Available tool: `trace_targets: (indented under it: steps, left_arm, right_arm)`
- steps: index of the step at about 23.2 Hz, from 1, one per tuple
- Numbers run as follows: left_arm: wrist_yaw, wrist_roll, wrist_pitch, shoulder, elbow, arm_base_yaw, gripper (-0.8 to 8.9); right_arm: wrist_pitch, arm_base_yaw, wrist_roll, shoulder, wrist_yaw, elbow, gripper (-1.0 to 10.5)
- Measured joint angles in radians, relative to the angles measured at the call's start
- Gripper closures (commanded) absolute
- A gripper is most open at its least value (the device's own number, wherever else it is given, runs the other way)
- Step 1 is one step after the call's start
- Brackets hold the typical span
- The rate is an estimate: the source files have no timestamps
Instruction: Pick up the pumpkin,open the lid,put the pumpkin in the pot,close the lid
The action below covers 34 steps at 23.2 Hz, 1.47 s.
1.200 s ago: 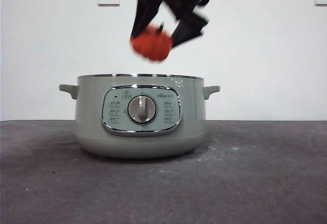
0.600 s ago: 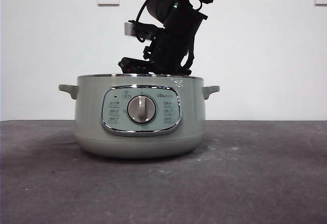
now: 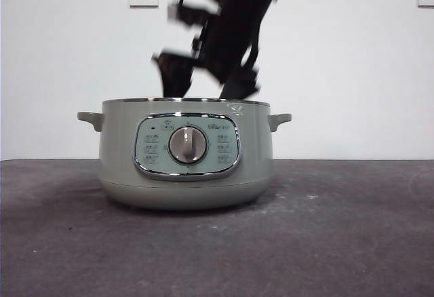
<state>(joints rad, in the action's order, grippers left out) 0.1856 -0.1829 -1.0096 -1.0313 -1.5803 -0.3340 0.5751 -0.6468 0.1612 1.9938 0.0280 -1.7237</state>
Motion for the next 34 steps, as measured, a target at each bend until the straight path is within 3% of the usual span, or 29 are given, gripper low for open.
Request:
trace_targets:
  steps: [3,7,11,25,34]
  left_arm:
    - [0.002,-0.001,0.049,-0.038,0.0,0.0,8.22]
    - [0.091,-0.019,0.14,-0.182,0.0,-0.001,8.22]
    - [0.098,-0.023,0.256,-0.333,0.0,-0.03,8.22]
    - [0.095,-0.064,0.47,-0.645,0.0,-0.1,8.22]
    - [0.094,-0.07,0.492,-0.729,0.0,-0.102,8.22]
  right_arm:
    - [0.066,0.022,-0.055,-0.235,-0.135,-0.001,3.2]
    - [0.179,0.06,-0.114,-0.546,-0.14,-0.002,3.2]
    - [0.25,0.057,-0.117,-0.737,-0.133,-0.006,3.2]
    - [0.386,0.057,-0.12,-0.875,-0.134,-0.007,3.2]
    - [0.406,0.057,-0.117,-0.872,-0.134,-0.007,3.2]
